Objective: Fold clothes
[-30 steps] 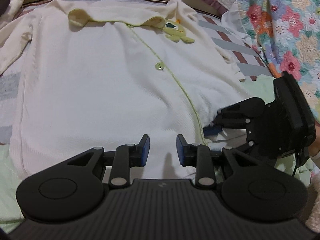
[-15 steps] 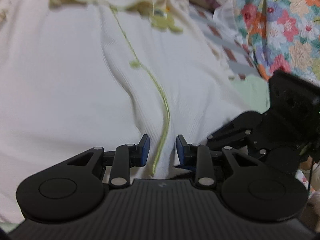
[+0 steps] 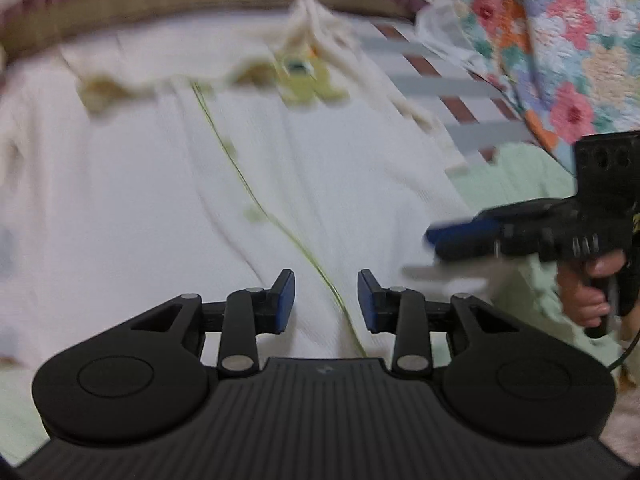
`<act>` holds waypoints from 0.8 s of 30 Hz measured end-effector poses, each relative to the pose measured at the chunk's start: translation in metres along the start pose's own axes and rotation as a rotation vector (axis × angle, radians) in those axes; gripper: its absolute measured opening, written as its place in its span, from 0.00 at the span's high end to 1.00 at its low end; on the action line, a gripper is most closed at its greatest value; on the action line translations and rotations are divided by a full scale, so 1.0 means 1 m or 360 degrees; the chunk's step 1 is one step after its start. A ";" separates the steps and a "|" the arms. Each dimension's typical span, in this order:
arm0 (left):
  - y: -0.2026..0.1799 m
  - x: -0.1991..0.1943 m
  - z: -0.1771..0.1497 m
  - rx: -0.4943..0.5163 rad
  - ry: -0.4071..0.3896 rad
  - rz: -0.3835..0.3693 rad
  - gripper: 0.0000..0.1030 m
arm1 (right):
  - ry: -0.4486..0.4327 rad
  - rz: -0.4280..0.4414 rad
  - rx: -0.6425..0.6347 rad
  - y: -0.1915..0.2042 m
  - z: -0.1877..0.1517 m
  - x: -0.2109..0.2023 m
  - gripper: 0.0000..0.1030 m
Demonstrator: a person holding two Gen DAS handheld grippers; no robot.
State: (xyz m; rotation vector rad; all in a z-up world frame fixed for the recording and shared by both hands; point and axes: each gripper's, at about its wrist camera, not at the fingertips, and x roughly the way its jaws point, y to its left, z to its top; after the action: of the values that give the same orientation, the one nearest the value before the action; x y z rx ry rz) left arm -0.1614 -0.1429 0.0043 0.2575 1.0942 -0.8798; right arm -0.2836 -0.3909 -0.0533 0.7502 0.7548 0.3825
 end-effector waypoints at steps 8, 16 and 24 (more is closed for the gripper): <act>-0.007 -0.066 0.109 0.0098 -0.0143 0.0351 0.65 | 0.0086 -0.0303 -0.0055 0.080 0.158 -0.026 0.63; 0.001 -0.029 0.155 0.0153 -0.0435 0.0317 0.51 | 0.0177 -0.0823 -0.0435 0.068 0.268 -0.060 0.49; -0.020 0.111 0.162 0.0260 -0.0348 0.0435 0.51 | 0.0119 -0.1093 -0.0382 -0.065 0.248 -0.024 0.54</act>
State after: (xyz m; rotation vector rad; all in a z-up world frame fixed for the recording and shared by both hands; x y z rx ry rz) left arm -0.0495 -0.3044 -0.0103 0.4262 0.7639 -0.7327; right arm -0.1146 -0.5652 0.0328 0.2213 0.9653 -0.1235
